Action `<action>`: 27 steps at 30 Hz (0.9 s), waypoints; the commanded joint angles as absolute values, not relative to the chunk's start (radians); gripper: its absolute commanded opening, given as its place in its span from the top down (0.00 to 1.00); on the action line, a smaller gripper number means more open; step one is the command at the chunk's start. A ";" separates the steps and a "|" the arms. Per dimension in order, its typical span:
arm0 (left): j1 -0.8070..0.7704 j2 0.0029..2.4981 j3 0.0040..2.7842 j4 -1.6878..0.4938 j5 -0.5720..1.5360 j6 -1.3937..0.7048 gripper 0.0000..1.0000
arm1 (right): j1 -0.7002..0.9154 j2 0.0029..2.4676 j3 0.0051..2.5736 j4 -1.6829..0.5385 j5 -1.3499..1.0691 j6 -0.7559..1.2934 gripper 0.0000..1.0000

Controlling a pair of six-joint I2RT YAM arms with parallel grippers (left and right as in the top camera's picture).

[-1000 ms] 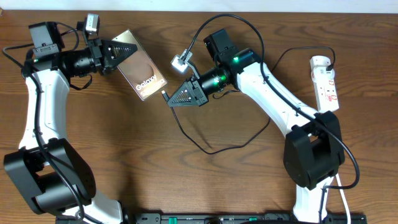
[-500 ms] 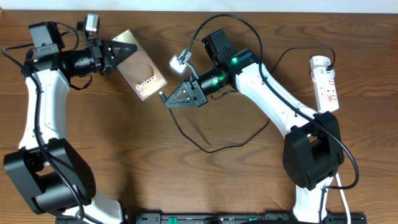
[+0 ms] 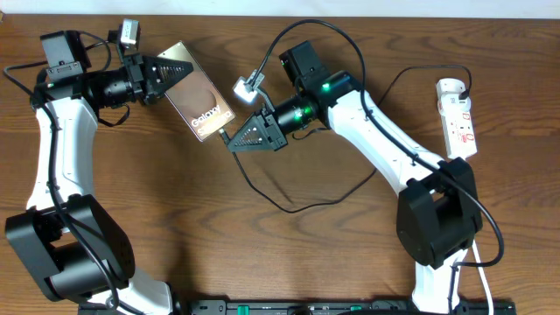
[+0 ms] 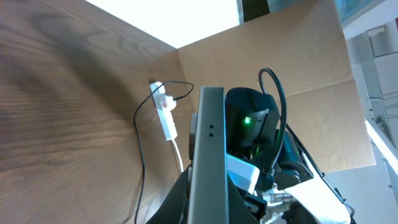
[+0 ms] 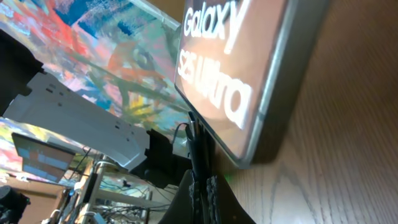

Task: Plug charger to phone and switch on socket
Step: 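Align the USB-C plug with the phone's bottom port using the right gripper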

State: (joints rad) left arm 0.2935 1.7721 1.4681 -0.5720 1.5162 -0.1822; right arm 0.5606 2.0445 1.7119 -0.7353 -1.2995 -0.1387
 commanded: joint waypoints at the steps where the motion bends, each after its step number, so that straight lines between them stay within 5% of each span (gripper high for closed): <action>1: 0.300 1.777 1.487 -0.567 1.559 -0.172 0.93 | 0.570 2.011 1.713 -0.714 -1.307 -0.096 0.99; 27: 0.300 1.777 1.487 -0.567 1.559 -0.172 0.93 | 0.569 2.012 1.713 -0.744 -1.267 -0.048 0.99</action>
